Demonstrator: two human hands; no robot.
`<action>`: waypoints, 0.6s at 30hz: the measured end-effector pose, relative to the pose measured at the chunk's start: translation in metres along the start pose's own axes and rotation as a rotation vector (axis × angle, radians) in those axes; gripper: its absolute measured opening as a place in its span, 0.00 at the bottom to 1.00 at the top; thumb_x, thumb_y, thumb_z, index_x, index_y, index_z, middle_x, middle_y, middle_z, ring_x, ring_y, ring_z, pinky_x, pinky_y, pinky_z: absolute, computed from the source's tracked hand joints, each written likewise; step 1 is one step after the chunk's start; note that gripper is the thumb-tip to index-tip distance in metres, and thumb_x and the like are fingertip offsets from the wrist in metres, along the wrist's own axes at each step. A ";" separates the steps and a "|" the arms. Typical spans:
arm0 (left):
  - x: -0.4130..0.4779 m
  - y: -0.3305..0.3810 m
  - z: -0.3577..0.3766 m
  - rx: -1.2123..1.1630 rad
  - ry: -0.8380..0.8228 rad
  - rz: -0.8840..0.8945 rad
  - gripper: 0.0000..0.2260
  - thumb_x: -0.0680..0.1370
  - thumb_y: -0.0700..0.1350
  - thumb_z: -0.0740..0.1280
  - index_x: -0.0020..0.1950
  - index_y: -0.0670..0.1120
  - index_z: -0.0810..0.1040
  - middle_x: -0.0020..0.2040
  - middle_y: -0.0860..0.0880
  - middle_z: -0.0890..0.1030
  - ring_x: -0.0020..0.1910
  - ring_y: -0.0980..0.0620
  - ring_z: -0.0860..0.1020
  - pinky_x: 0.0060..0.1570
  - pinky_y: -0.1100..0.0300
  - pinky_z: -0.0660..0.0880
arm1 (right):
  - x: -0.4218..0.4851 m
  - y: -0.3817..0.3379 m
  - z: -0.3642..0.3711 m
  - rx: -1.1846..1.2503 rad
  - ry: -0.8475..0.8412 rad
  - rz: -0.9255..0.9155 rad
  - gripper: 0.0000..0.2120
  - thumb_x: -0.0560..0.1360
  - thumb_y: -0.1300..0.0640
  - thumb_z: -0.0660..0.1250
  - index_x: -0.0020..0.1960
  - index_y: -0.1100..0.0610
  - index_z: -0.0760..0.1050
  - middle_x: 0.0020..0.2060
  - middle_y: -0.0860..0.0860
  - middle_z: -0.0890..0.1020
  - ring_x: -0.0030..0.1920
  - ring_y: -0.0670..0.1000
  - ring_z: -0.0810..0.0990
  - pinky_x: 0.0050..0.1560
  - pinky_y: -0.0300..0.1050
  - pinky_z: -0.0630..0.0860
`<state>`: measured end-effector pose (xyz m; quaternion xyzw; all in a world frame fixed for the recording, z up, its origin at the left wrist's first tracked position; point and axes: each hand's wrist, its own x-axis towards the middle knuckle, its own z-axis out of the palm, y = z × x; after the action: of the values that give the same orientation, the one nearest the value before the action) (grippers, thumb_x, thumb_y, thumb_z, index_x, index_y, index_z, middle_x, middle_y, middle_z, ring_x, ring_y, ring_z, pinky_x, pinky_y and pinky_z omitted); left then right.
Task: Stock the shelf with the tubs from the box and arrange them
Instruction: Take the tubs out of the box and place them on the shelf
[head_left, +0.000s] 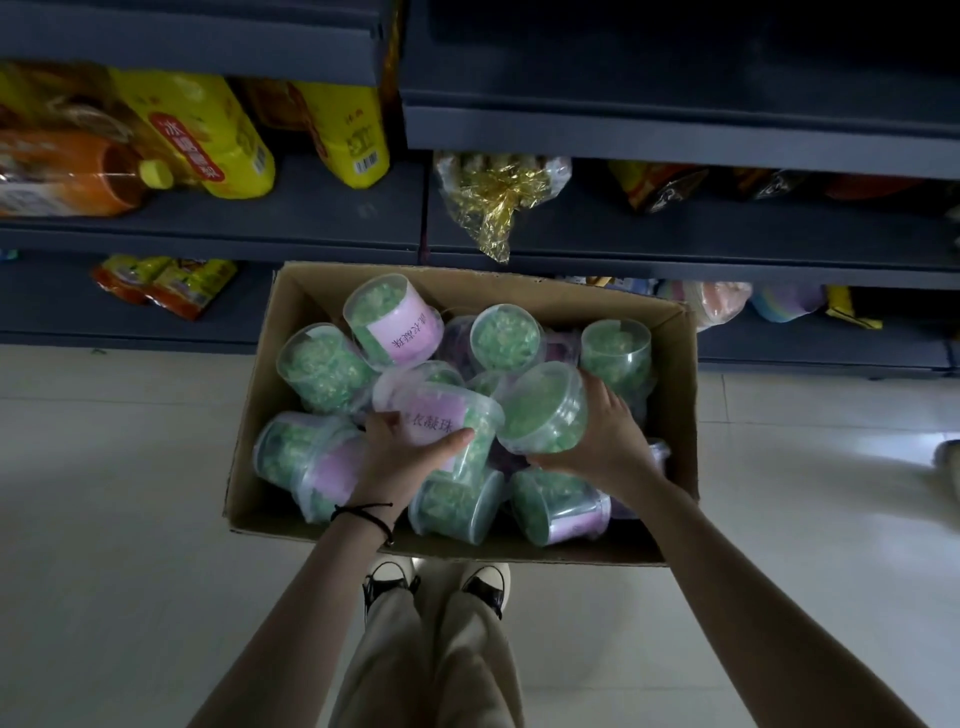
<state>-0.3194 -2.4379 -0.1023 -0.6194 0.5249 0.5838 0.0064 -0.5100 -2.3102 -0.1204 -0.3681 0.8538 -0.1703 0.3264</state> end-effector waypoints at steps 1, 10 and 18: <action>-0.005 0.004 -0.001 -0.034 0.011 0.010 0.49 0.51 0.63 0.76 0.65 0.45 0.63 0.61 0.47 0.73 0.59 0.48 0.74 0.59 0.48 0.72 | -0.005 -0.004 -0.002 0.015 0.024 0.043 0.55 0.55 0.39 0.80 0.74 0.54 0.57 0.69 0.51 0.69 0.70 0.54 0.66 0.69 0.52 0.66; -0.083 0.086 -0.085 -0.402 0.201 0.267 0.35 0.65 0.39 0.78 0.64 0.45 0.61 0.52 0.52 0.75 0.50 0.55 0.78 0.40 0.69 0.73 | -0.058 -0.137 -0.073 0.534 0.279 0.020 0.46 0.51 0.34 0.78 0.63 0.45 0.61 0.58 0.44 0.74 0.60 0.47 0.75 0.60 0.45 0.74; -0.180 0.172 -0.245 -0.544 0.265 0.677 0.48 0.60 0.45 0.81 0.72 0.54 0.57 0.60 0.56 0.73 0.56 0.63 0.76 0.48 0.70 0.75 | -0.098 -0.333 -0.151 0.807 0.188 -0.369 0.59 0.53 0.43 0.83 0.73 0.41 0.50 0.61 0.41 0.72 0.61 0.43 0.75 0.63 0.51 0.75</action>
<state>-0.2148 -2.5516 0.2109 -0.4613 0.5215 0.5856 -0.4150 -0.3908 -2.4531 0.2091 -0.3406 0.6651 -0.5774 0.3291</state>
